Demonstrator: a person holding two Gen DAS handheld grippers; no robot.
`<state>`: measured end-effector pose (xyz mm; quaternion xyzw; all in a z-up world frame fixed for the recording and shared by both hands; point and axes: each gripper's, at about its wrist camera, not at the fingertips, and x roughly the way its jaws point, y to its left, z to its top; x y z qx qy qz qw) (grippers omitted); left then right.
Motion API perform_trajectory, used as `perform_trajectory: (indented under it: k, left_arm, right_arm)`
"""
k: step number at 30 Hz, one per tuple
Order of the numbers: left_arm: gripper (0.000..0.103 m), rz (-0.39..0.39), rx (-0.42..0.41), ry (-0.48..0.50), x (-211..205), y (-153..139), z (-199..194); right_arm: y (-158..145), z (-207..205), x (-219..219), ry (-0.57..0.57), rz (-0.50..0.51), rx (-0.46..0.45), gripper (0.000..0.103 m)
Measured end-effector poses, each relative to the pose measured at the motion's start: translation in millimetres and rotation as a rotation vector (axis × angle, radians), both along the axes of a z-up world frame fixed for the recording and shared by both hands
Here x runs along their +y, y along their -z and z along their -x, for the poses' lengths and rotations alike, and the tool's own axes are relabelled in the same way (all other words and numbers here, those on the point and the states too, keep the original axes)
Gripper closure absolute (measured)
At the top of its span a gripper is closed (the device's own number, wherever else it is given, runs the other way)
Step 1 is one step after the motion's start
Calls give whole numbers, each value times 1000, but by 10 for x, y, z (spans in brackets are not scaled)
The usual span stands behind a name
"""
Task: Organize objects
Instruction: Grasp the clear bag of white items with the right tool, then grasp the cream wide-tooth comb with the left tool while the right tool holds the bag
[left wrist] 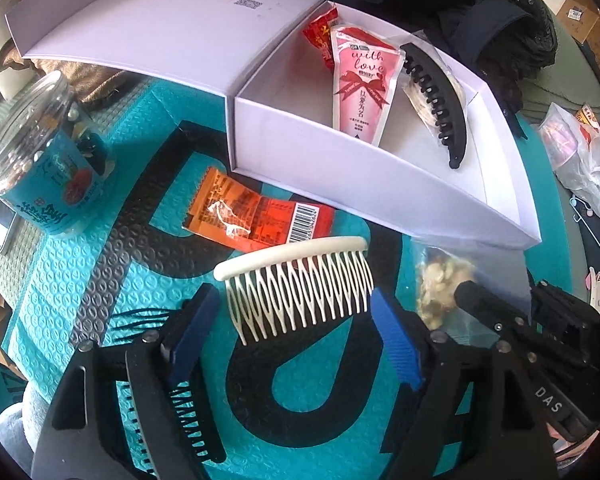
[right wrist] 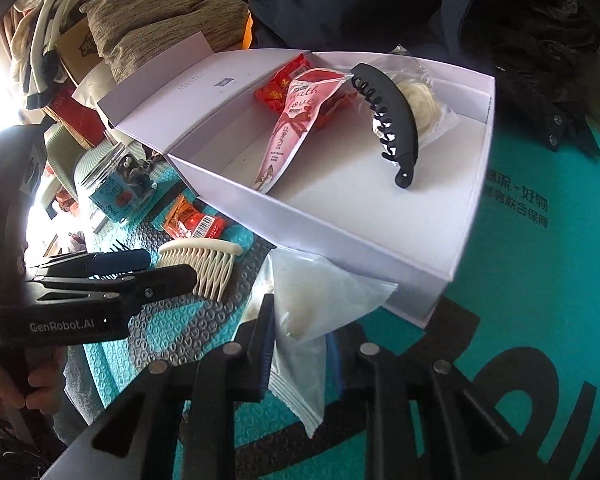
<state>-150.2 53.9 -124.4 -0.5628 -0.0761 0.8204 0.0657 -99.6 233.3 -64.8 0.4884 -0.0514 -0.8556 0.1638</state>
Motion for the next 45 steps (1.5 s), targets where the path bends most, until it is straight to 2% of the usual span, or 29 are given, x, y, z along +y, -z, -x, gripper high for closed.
perform_trajectory:
  k: [6, 11, 14, 17, 22, 30, 32, 34, 35, 36, 40, 43, 44, 45]
  left_arm:
    - [7, 73, 3, 22, 206, 63, 82]
    - [3, 180, 31, 30, 363, 132, 97]
    - [5, 149, 66, 15, 319, 131, 68]
    - [14, 159, 104, 19, 299, 105, 18]
    - [14, 144, 115, 56, 320, 89, -111]
    - [14, 44, 85, 101, 332, 27, -437]
    - [14, 65, 87, 108, 359, 34, -486]
    - [13, 127, 104, 125, 384, 60, -519]
    - [7, 158, 109, 132, 416, 78, -520]
    - [0, 169, 117, 136, 417, 95, -535]
    - [1, 155, 156, 131, 302, 111, -664]
    - [3, 150, 173, 136, 287, 126, -627]
    - [12, 150, 184, 134, 287, 115, -643]
    - [15, 149, 195, 126, 259, 88, -668]
  right_arm:
    - [-10, -57, 132, 24, -11, -18, 81]
    - [-17, -68, 149, 22, -19, -14, 81]
    - [-18, -76, 150, 19, -23, -12, 81]
    - [-19, -76, 147, 20, -24, -12, 81]
    - [-20, -81, 146, 19, -27, -9, 81]
    - [-40, -128, 127, 14, -48, 0, 81]
    - [-39, -135, 123, 14, -47, -2, 81]
    - [-37, -135, 118, 16, -46, -4, 81]
    - [-37, -135, 118, 14, -46, -3, 81]
    - [-37, -137, 113, 12, -46, -3, 81]
    - [-28, -152, 96, 8, -50, -4, 81]
    - [-24, -148, 91, 11, -48, -6, 81]
    - [-23, -145, 89, 11, -47, -7, 81]
    - [-21, -143, 86, 10, -46, -7, 81]
